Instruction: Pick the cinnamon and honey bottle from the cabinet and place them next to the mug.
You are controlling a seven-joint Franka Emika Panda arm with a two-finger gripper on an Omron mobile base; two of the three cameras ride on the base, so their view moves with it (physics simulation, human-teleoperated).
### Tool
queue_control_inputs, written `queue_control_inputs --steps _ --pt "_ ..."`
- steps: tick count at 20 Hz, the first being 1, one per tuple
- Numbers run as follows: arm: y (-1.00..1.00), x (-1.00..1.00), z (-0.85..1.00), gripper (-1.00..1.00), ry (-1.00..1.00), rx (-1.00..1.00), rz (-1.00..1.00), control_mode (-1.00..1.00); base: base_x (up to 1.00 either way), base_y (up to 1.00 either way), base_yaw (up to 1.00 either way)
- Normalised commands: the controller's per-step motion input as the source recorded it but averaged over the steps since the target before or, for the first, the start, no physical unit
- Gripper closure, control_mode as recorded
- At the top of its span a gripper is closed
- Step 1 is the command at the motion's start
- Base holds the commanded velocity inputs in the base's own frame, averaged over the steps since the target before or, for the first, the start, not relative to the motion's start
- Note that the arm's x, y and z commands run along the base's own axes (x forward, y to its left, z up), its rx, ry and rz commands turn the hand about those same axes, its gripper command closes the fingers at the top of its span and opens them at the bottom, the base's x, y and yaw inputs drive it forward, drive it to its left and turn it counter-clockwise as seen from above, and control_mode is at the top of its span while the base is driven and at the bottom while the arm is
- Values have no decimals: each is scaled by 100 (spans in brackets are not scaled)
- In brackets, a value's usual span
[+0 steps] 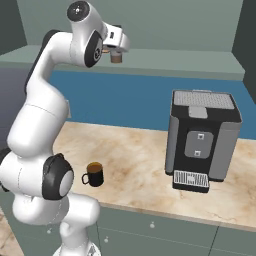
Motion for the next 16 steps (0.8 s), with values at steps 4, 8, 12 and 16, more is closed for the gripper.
queue_control_inputs --steps 4,8,12,16 --pt "0 27 0 -100 0 0 0 -100 0 0 0" --pt "0 24 0 -100 0 0 0 -100 0 0 0" --pt "-8 18 0 -100 0 0 0 -100 0 0 0" --pt "-10 15 0 -100 0 0 0 -100 0 0 0"
